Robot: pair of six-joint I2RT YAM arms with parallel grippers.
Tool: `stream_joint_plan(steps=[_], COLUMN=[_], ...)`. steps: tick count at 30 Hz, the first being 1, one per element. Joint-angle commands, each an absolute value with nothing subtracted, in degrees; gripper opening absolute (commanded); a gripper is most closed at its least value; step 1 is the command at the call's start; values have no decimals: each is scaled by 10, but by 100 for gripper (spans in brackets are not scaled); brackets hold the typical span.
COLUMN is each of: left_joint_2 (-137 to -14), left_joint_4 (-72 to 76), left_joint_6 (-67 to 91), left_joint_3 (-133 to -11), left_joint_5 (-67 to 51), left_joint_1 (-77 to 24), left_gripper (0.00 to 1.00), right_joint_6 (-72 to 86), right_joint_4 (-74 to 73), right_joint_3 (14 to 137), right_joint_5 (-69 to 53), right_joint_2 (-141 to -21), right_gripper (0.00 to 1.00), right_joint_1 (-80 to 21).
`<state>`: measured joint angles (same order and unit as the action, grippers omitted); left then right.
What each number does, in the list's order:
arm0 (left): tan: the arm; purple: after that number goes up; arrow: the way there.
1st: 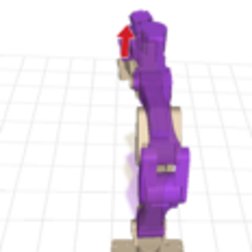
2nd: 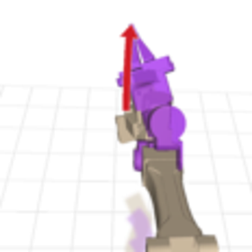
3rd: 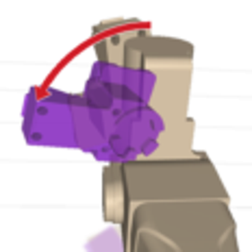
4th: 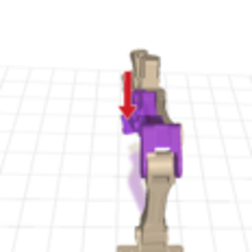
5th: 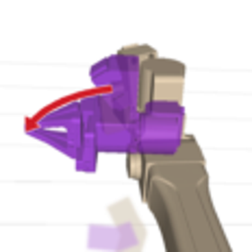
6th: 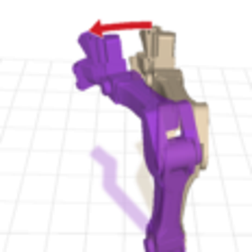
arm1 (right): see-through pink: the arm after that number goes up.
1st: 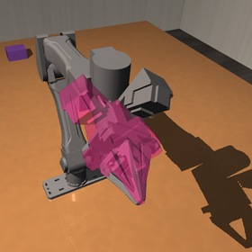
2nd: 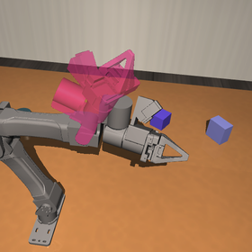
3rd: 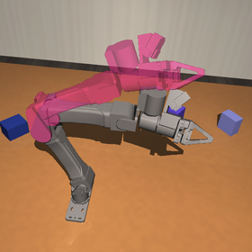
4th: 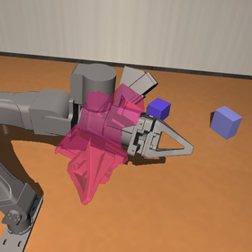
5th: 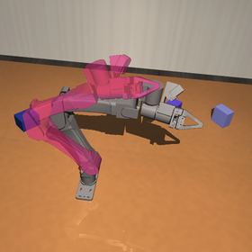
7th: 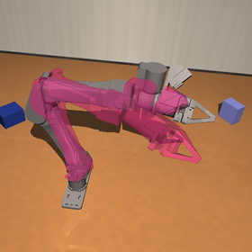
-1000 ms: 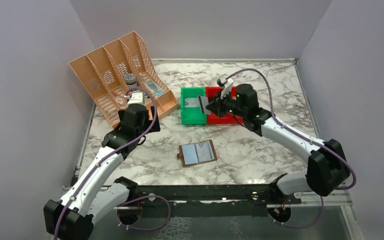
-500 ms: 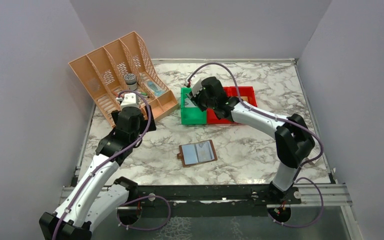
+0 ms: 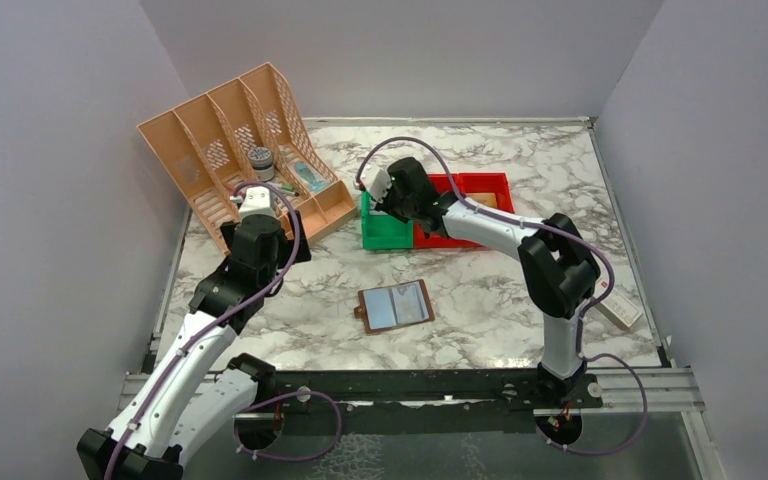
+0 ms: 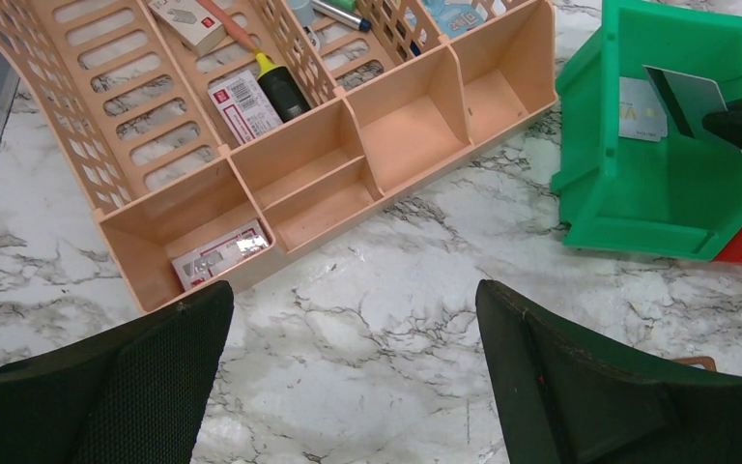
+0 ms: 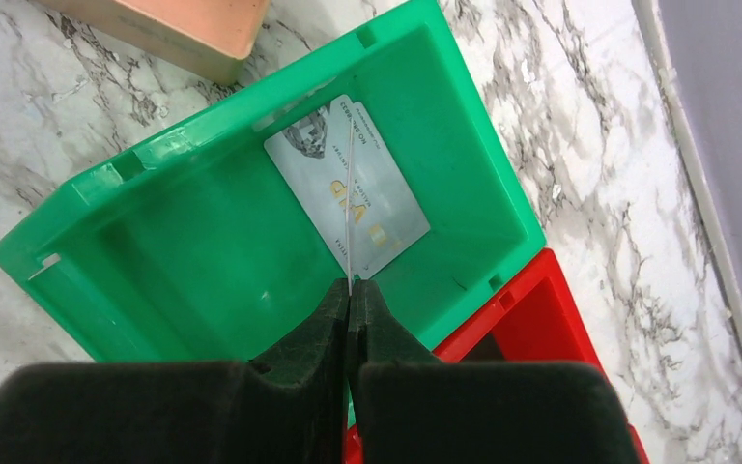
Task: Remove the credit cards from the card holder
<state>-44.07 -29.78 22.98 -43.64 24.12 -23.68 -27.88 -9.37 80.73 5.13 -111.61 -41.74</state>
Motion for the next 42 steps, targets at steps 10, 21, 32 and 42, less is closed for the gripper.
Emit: stream_joint_plan(steps=[10,21,32,42], left_joint_2=[-428,-429,-431,-432], left_joint_4=[-303,-304,-303,-303], left_joint_6=[225,224,223,223], left_joint_3=[-432,-432,-432,-432], left_joint_5=[262,261,259,257], left_joint_1=[-234,-234,-234,-234], left_gripper=[99,99,99,99], right_joint_6=[-414,-474,-460,-437], right_joint_4=[-74,-110,-161,-160], right_joint_3=[873,901,921,932], right_joint_5=[110,97,79,101], right_joint_2=[-1197,-1235,-1251,-1264], right_gripper=[1,10,16,17], right_joint_1=[-423,-423,-423,-423])
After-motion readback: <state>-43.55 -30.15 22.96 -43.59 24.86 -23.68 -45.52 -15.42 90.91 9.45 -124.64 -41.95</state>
